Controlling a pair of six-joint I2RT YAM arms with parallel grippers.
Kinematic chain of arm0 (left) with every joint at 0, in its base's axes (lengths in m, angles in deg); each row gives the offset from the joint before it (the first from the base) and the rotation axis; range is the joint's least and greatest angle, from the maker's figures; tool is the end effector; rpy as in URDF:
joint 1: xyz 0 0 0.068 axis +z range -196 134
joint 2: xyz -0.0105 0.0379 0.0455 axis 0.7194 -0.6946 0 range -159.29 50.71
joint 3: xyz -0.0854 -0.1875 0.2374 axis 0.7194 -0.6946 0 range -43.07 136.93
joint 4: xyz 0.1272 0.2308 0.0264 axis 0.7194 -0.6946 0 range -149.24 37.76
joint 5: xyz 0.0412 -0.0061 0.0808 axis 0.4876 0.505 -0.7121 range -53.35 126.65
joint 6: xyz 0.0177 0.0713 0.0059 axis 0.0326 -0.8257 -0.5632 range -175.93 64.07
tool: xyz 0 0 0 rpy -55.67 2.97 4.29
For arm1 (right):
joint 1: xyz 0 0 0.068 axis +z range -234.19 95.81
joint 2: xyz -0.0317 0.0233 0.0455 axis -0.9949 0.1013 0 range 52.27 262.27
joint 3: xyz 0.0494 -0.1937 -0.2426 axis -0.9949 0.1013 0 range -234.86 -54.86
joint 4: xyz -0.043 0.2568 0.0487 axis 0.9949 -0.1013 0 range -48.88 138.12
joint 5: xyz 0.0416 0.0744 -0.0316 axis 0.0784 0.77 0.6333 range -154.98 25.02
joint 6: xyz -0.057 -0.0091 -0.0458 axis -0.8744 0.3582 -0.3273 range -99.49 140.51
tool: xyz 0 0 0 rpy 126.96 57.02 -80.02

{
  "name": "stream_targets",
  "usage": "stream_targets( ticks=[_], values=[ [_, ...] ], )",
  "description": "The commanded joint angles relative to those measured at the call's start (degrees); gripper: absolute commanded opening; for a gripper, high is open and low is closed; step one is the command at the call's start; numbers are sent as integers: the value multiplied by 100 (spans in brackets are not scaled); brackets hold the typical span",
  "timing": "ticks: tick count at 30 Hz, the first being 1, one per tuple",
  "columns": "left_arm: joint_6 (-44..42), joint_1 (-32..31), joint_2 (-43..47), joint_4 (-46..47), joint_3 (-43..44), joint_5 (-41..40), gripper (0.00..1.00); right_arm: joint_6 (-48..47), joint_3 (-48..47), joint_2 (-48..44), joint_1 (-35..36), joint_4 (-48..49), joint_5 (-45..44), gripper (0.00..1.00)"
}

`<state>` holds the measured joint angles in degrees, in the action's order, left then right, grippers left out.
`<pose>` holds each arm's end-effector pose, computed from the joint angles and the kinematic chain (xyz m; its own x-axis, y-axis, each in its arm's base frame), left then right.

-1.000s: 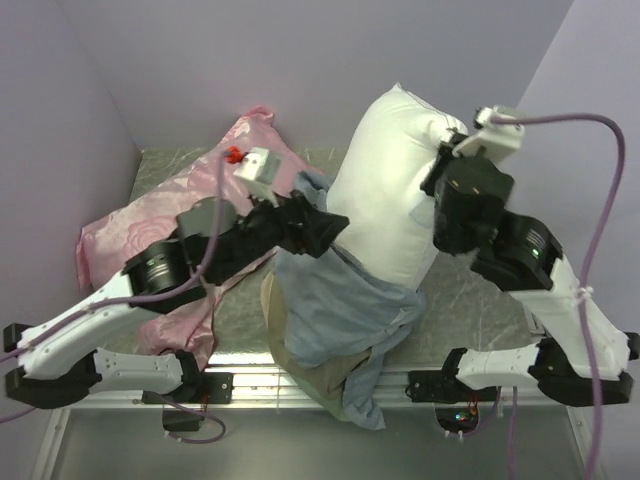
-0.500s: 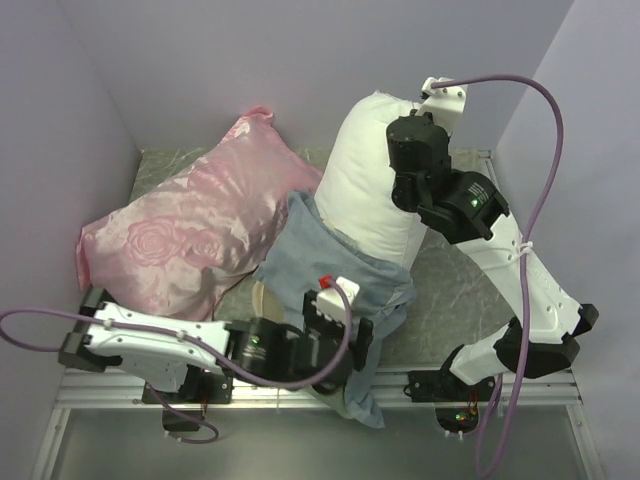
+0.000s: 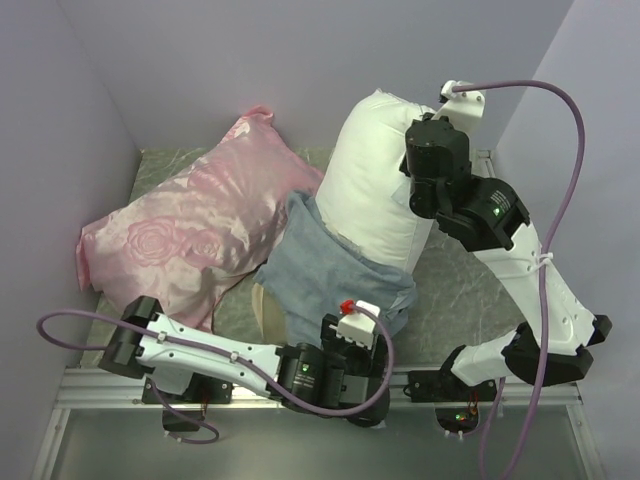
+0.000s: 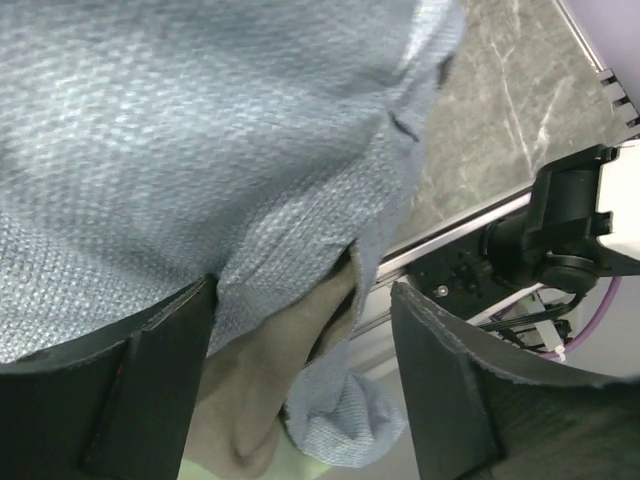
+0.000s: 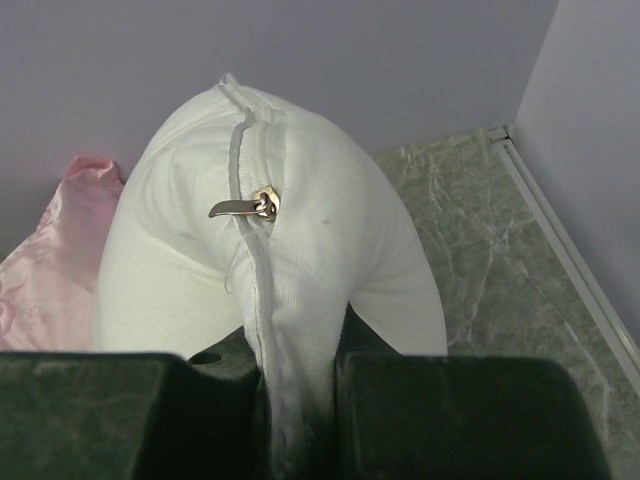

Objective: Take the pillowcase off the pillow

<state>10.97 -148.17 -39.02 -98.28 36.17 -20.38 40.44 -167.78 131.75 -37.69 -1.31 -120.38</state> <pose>-0.0197 -0.3367 0.3443 -0.5099 0.0095 -0.8602 0.4087 0.8826 -0.2325 0.2041 0.1415 0.5722 -0.1330 0.1410 -0.9810 0.1895 0.9752 0.1145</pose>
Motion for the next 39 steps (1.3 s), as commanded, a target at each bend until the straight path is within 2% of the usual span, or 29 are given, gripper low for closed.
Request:
stream_targets(
  ticks=[1, 9, 12, 15, 21, 26, 28, 29, 30, 33, 39],
  values=[
    [279, -302, -211, -185, 547, -359, 75, 161, 16, -214, 17, 30, 99, 0],
    [1061, -787, -773, -1564, 1751, -493, 76, 143, 42, -275, 8, 21, 108, 0],
    [1256, -699, -844, -1891, 1709, -511, 79, 179, 60, -319, 17, 39, 187, 0],
    [1055, -629, -818, -1619, 1490, -405, 84, 205, 34, -328, 8, 30, 213, 0],
    [62, -365, -484, 101, 568, 7, 78, 214, -142, -284, 17, -5, 275, 0],
    [227, -58, -466, 52, 390, -9, 74, 258, -169, -275, 17, -14, 336, 0],
    [289, -5, -562, -177, 460, -62, 63, 249, -151, -293, 17, 3, 337, 0],
    [289, -5, -589, -212, 495, -62, 52, 214, -160, -284, 8, 12, 310, 0],
    [307, -5, -615, -282, 496, -27, 32, 188, -186, -276, 8, 21, 275, 0],
    [491, -13, -659, -388, 373, 192, 1, 3, -598, -127, -132, -49, 196, 0],
    [1132, -435, -194, -203, -470, 640, 1, -611, -1846, 313, -597, -85, -50, 0]
  ],
)
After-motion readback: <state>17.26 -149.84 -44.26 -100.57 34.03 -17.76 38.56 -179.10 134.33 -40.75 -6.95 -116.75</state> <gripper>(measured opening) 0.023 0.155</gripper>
